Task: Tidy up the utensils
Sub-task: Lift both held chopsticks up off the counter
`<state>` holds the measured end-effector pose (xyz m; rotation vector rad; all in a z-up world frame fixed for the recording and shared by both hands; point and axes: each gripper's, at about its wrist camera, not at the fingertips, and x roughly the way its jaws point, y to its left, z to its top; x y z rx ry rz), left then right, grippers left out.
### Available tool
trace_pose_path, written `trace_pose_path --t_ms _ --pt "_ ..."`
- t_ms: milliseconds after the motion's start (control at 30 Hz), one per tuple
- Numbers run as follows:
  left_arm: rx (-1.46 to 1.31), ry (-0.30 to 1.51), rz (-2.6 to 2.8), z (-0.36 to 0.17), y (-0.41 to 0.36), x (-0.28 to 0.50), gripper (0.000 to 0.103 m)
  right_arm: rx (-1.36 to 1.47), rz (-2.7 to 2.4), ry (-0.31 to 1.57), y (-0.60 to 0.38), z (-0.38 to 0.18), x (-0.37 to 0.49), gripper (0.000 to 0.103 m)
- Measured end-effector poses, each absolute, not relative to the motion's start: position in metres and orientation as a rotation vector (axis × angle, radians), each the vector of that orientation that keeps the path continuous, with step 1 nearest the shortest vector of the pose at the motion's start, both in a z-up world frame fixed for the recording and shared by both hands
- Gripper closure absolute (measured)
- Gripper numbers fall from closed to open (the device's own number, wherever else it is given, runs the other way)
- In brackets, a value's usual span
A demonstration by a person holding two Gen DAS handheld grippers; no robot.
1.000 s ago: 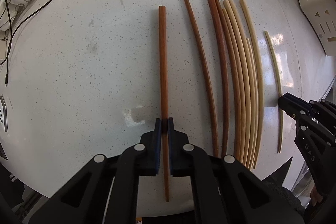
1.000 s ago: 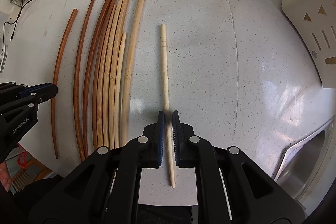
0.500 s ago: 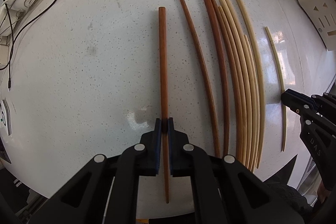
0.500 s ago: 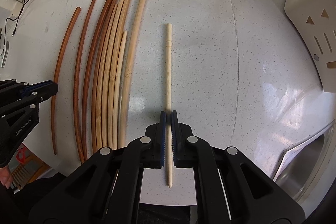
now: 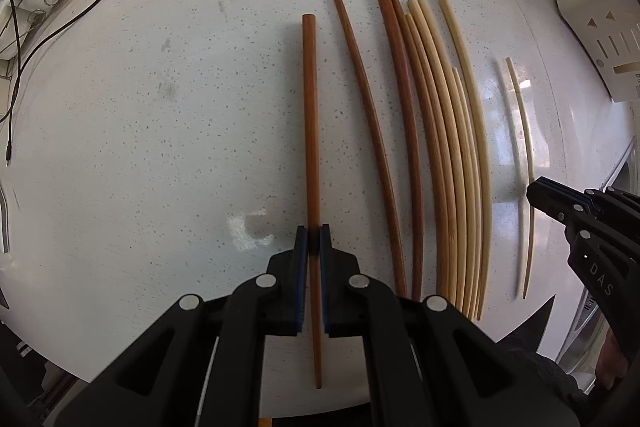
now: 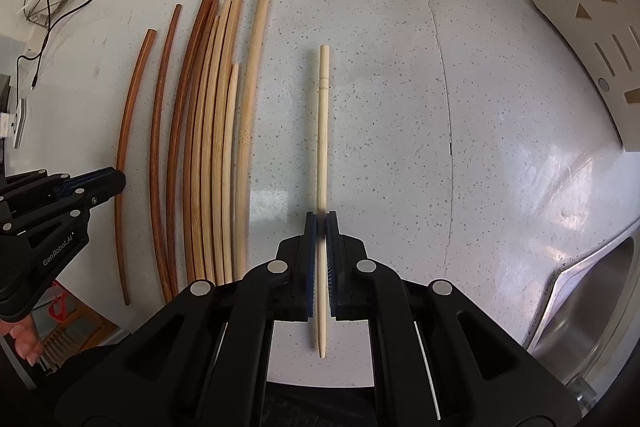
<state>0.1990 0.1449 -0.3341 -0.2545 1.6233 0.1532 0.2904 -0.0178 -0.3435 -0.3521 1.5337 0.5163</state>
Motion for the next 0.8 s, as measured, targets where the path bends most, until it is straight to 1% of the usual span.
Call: trace_pose_path --t_ms 267,467,800 --pt "-0.265 1.584 0.157 -0.325 0.146 0.197 0.098 -0.308 0.499 1.512 -0.031 -0.333 0.291 0.099" --pt "-0.296 1.497 0.145 -0.308 0.144 0.197 0.098 -0.283 0.489 1.477 -0.038 -0.318 0.292 0.099" --pt "-0.309 1.385 0.123 -0.283 0.143 0.196 0.098 -0.217 0.453 1.372 -0.068 -0.279 0.297 0.099"
